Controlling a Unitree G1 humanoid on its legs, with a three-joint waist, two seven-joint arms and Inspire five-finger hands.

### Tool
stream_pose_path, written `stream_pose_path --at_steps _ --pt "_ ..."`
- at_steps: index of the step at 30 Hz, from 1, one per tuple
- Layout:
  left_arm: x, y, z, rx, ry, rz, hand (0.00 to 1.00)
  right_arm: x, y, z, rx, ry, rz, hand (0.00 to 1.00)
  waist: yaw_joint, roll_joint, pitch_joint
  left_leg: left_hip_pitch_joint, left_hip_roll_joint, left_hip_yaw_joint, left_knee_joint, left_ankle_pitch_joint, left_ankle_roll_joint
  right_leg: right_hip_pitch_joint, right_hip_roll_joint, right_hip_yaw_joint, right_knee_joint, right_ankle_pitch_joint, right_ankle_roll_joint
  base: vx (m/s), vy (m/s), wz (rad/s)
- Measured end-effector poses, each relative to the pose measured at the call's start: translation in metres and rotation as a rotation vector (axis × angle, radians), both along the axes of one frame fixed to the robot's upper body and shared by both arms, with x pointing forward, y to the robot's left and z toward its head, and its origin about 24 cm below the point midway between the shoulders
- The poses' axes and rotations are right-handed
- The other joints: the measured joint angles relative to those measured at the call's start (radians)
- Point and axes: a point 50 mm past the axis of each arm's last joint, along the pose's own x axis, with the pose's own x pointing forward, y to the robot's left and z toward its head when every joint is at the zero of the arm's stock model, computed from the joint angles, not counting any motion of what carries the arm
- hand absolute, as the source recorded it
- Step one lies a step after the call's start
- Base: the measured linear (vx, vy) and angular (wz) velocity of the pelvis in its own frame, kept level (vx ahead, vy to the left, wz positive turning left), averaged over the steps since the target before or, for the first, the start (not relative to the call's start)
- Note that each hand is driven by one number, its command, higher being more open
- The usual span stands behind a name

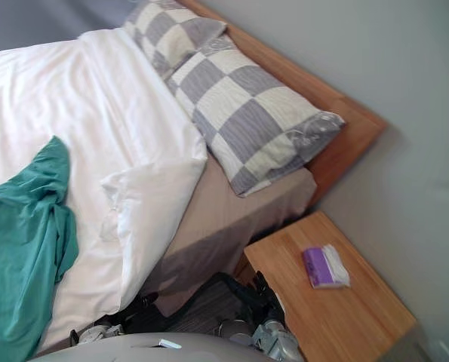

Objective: Tidy up the quilt and then pick up the clothes from the bed and put them into the laundry hamper

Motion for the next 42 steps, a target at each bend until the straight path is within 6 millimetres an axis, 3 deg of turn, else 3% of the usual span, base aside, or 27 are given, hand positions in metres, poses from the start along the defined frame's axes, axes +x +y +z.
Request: stream_pose_path --at_steps 2,4,8,9,11,12,13,14,18,20,26,30,31,32,34,36,37,41,42 --pt "0.002 0.0 0.001 0.017 -0.016 -0.026 1.0 -0.001 -0.001 -0.001 0.007 0.017 -0.018 1.0 -0.008 0.002 0.001 -0.028 0.027 0.143 0.0 0.017 0.004 0.02 -0.025 -0.085 -0.001 -0.009 -0.015 0.05 -0.225 1.31" --pt "0.005 0.001 0.003 0.04 -0.039 -0.037 1.0 -0.005 -0.003 -0.003 0.02 0.028 -0.083 1.0 -0.018 0.009 -0.001 -0.09 0.054 0.335 0.048 0.041 0.036 0.03 -0.057 -0.18 0.009 -0.016 -0.021 -0.02 -0.127 1.35" --pt "0.003 0.008 0.004 0.076 -0.031 -0.02 1.0 -0.007 -0.001 -0.003 0.028 0.016 -0.121 1.0 -0.022 -0.006 0.007 -0.142 0.02 0.341 0.078 0.071 0.073 0.037 -0.113 -0.24 0.025 -0.026 -0.02 -0.07 0.032 0.79" --pt "0.002 0.008 0.003 0.074 -0.022 -0.021 1.0 -0.008 -0.001 -0.003 0.04 0.006 -0.164 1.0 -0.036 -0.014 0.014 -0.142 0.033 0.393 0.097 0.027 0.1 0.038 -0.128 -0.26 0.021 -0.035 -0.009 -0.06 0.087 0.51" --pt "0.001 0.006 0.002 0.057 -0.001 -0.001 1.0 -0.012 -0.008 -0.002 0.036 -0.005 -0.224 1.0 -0.044 0.011 0.027 -0.155 0.101 0.485 0.191 -0.031 0.077 0.046 -0.121 -0.27 0.061 -0.064 0.009 -0.14 0.136 0.32" --pt "0.0 0.007 0.002 0.06 0.001 -0.001 1.0 -0.015 -0.009 -0.003 0.035 0.003 -0.235 1.0 -0.044 0.022 0.024 -0.15 0.084 0.478 0.183 -0.027 0.072 0.045 -0.123 -0.254 0.073 -0.075 0.005 -0.14 0.155 0.12" --pt "-0.001 0.01 0.002 0.068 0.003 -0.01 1.0 -0.019 -0.008 -0.004 0.038 0.011 -0.247 1.0 -0.047 0.008 0.016 -0.144 0.06 0.468 0.155 -0.015 0.077 0.04 -0.129 -0.227 0.07 -0.083 -0.006 -0.07 0.153 0.53" --pt "0.0 0.015 0.003 0.086 0.003 -0.049 1.0 -0.032 -0.002 -0.006 0.053 0.039 -0.27 1.0 -0.066 -0.024 -0.002 -0.135 0.002 0.443 0.055 0.014 0.074 0.036 -0.149 -0.162 0.032 -0.082 -0.01 -0.06 0.129 0.65" --pt "-0.004 0.016 0.002 0.077 0.013 -0.047 1.0 -0.051 -0.004 -0.01 0.078 0.077 -0.382 1.0 -0.057 -0.032 -0.021 -0.125 -0.023 0.459 -0.045 0.072 0.082 0.057 -0.138 -0.129 -0.061 0.002 0.006 0.02 0.054 0.31" --pt "-0.012 0.012 -0.001 0.052 0.038 -0.063 1.0 -0.056 -0.006 -0.01 0.079 0.079 -0.449 1.0 -0.062 -0.016 -0.032 -0.075 -0.03 0.466 -0.135 0.118 0.074 0.053 -0.133 -0.129 -0.045 0.032 -0.011 0.09 0.046 -0.03" --pt "-0.019 0.008 -0.005 0.043 0.092 -0.121 1.0 -0.066 -0.017 -0.008 -0.006 0.088 -0.562 1.0 -0.062 -0.015 -0.078 0.021 -0.036 0.509 -0.282 0.185 0.072 0.049 -0.099 -0.096 -0.015 0.037 -0.018 0.14 -0.01 -0.17" --pt "-0.019 0.012 -0.005 0.03 0.102 -0.127 1.0 -0.055 -0.047 0.006 -0.138 0.034 -0.692 1.0 -0.068 -0.014 -0.082 0.037 -0.03 0.533 -0.295 0.186 0.07 0.056 -0.09 -0.078 -0.035 0.049 -0.023 0.12 -0.044 -0.14" --pt "-0.021 0.012 -0.005 0.016 0.107 -0.132 1.0 -0.05 -0.073 0.02 -0.224 -0.021 -0.774 1.0 -0.079 -0.009 -0.08 0.047 -0.022 0.54 -0.301 0.185 0.068 0.061 -0.081 -0.078 -0.036 0.064 -0.019 0.11 -0.041 -0.06" --pt "-0.023 0.012 -0.005 0.009 0.113 -0.133 1.0 -0.047 -0.087 0.028 -0.277 -0.047 -0.801 1.0 -0.085 -0.011 -0.08 0.049 -0.019 0.542 -0.301 0.185 0.068 0.063 -0.078 -0.077 -0.036 0.068 -0.024 0.11 -0.049 -0.01" --pt "-0.028 0.015 -0.005 -0.003 0.119 -0.13 1.0 -0.038 -0.149 0.081 -0.51 -0.227 -0.898 1.0 -0.092 -0.007 -0.084 0.071 -0.019 0.555 -0.3 0.178 0.056 0.079 -0.076 -0.062 -0.033 0.072 -0.021 0.09 -0.048 -0.07" --pt "-0.03 0.019 -0.004 0.005 0.114 -0.121 1.0 -0.031 -0.185 0.123 -0.672 -0.351 -0.906 1.0 -0.098 -0.007 -0.084 0.07 -0.019 0.56 -0.3 0.175 0.052 0.077 -0.075 -0.053 -0.034 0.072 -0.021 0.05 -0.059 -0.08" --pt "-0.034 0.02 -0.005 0.004 0.12 -0.106 1.0 -0.024 -0.21 0.166 -0.815 -0.474 -0.902 1.0 -0.108 -0.011 -0.083 0.06 -0.018 0.557 -0.301 0.175 0.05 0.07 -0.074 -0.053 -0.036 0.071 -0.02 0.04 -0.08 0.01" --pt "-0.053 0.033 -0.004 0.024 0.145 -0.074 1.0 -0.006 -0.231 0.244 -1.015 -0.717 -0.842 1.0 -0.13 -0.028 -0.082 0.049 -0.006 0.557 -0.303 0.172 0.046 0.07 -0.058 -0.047 -0.063 0.071 -0.02 0.02 -0.117 -0.06" --pt "-0.055 0.034 -0.004 0.026 0.15 -0.075 1.0 -0.001 -0.231 0.251 -1.032 -0.736 -0.815 1.0 -0.137 -0.029 -0.084 0.046 -0.004 0.554 -0.302 0.172 0.046 0.07 -0.056 -0.046 -0.067 0.071 -0.02 0.0 -0.166 0.01"
